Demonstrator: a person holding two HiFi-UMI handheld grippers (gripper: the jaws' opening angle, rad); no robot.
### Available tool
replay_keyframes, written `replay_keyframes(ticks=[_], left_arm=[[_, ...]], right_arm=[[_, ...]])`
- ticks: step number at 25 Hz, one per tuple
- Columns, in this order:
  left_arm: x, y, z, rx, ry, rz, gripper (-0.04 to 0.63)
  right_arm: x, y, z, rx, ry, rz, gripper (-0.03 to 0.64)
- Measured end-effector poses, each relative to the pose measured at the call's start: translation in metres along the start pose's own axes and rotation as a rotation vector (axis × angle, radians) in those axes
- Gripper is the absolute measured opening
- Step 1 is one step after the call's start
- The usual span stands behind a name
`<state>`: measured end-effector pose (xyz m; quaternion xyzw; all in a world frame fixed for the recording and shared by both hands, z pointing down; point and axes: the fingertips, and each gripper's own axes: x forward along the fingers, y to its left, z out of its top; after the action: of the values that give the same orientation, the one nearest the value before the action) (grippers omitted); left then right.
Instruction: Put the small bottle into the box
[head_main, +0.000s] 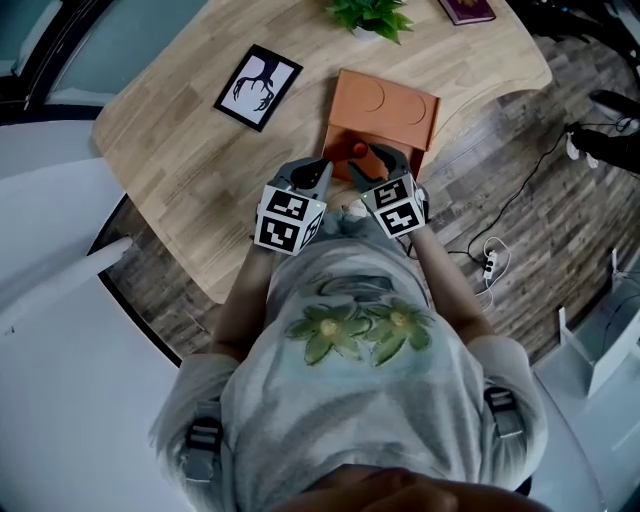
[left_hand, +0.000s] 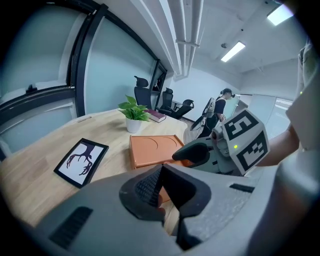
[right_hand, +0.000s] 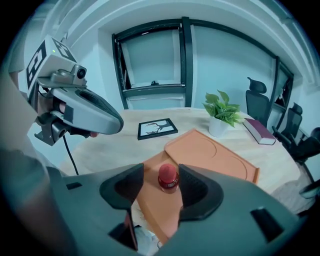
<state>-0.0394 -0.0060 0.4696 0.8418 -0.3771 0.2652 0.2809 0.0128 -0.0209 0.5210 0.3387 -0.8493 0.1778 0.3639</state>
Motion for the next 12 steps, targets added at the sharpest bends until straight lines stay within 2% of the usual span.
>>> replay_keyframes(ticks=[8,12], left_arm=[[-0.006,-0.017,-0.002,0.020,-0.013,0.002,0.008],[-0.008,-0.024,0.001,0.028,-0.032,0.004,0.008]], right_arm=[[-0.034,0.008,0.003,0.013,-0.058,-0.015,0.069],[-0.046,0.009,0.003,0.020,-0.092,-0.033,0.017]])
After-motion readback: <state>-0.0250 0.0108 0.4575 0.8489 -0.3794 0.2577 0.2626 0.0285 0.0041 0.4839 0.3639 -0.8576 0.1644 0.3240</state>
